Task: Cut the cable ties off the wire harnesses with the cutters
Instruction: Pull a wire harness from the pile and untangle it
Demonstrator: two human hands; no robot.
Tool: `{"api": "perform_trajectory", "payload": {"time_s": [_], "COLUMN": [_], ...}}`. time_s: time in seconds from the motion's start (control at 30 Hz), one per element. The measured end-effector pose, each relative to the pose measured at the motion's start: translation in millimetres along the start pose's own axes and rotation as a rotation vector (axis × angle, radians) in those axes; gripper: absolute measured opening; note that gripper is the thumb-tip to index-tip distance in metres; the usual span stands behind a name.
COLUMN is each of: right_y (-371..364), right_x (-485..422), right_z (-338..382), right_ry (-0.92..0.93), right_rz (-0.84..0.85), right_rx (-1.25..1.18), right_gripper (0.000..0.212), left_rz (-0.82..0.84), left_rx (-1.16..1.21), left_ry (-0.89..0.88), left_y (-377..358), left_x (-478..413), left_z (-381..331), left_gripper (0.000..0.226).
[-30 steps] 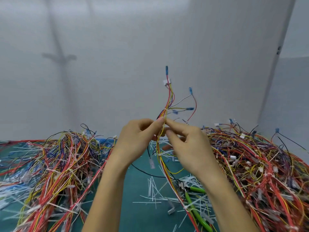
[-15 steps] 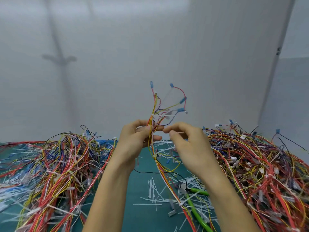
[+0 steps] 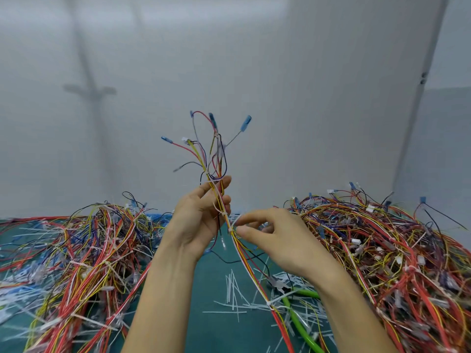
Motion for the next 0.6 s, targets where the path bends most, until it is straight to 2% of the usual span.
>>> {"api": "perform_trajectory", "payload": {"time_s": [0.23, 0.33, 0.43, 0.5, 0.6], "right_y": [-6, 1, 9, 11, 9], "right_x": [3, 5, 7, 8, 6], "right_z": [10, 15, 18, 16, 10], "right_ry": [0.031, 0.086, 0.122, 0.12, 0.058], "right_rz": [-0.16, -0.241, -0.293, -0.288, -0.256], "right_rx": [0.108, 0.056, 0.023, 0.011, -0.007], "right_gripper": [0.031, 0.024, 0.027, 0.031, 0.026], "left_rz": [0.022, -0.01, -0.025, -0.034, -0.039], "left_rx": [0.132, 0.035, -0.034, -0.074, -0.111], "left_ry": [0.011, -0.024, -0.064, -0.092, -0.118], "left_y": [-10, -9, -12, -13, -16], "left_x": [2, 2, 4, 5, 6], "left_z": [2, 3, 3, 2, 2], "left_gripper": [0.03, 0.03, 0.03, 0.027, 0.027]}}
Point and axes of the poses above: each hand's wrist, its own x-axis away from the middle knuckle, its own y-axis out of the back of the hand, z = x × y, the point moved 6 cm from there along -x, towards the middle knuckle, and after that the axes turned 15 degrees about -y, right-handed, at the moved point
